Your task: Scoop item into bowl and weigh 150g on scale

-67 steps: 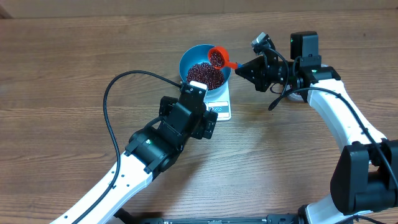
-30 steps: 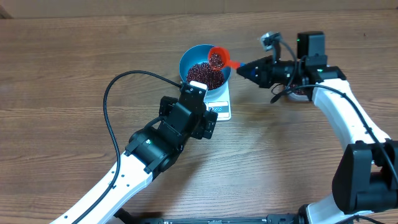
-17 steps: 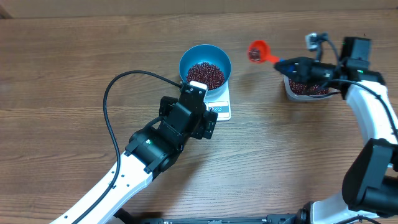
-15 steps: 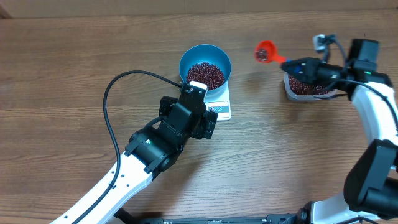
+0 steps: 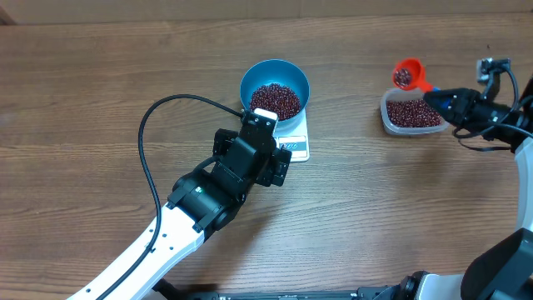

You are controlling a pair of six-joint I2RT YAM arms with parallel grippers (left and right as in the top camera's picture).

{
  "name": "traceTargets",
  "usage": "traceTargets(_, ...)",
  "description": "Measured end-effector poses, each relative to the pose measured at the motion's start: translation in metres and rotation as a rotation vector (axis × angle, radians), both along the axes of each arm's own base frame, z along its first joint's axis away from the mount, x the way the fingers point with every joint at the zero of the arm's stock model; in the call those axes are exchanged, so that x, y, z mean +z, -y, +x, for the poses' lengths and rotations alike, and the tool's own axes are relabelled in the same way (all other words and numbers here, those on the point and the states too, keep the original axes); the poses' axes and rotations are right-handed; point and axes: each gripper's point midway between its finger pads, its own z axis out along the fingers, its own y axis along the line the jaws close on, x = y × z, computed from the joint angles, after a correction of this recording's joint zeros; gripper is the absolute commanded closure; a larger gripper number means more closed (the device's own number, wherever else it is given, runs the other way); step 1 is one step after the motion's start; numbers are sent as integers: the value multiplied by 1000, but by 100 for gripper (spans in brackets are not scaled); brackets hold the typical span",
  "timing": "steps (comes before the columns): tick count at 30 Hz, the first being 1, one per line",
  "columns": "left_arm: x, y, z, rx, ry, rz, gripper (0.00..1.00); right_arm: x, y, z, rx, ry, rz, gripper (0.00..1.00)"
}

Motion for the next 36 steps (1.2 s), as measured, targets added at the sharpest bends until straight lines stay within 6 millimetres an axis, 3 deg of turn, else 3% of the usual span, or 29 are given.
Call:
traceTargets(6,0,0,0,0,0,0,1,-20,32,-2,-102,-71,-140,96)
traceTargets(14,0,0,0,0,0,0,1,-47,52,-15,-145,-187,-328,96)
traceTargets(19,0,0,0,0,0,0,1,-57,47,-18,-113,-230,-432,96)
traceTargets(29,0,0,0,0,0,0,0,-69,14,-13,-15,-266,-670,96)
traceTargets(36,0,0,0,0,0,0,0,-71,8,-12,-7,-293,-893,96)
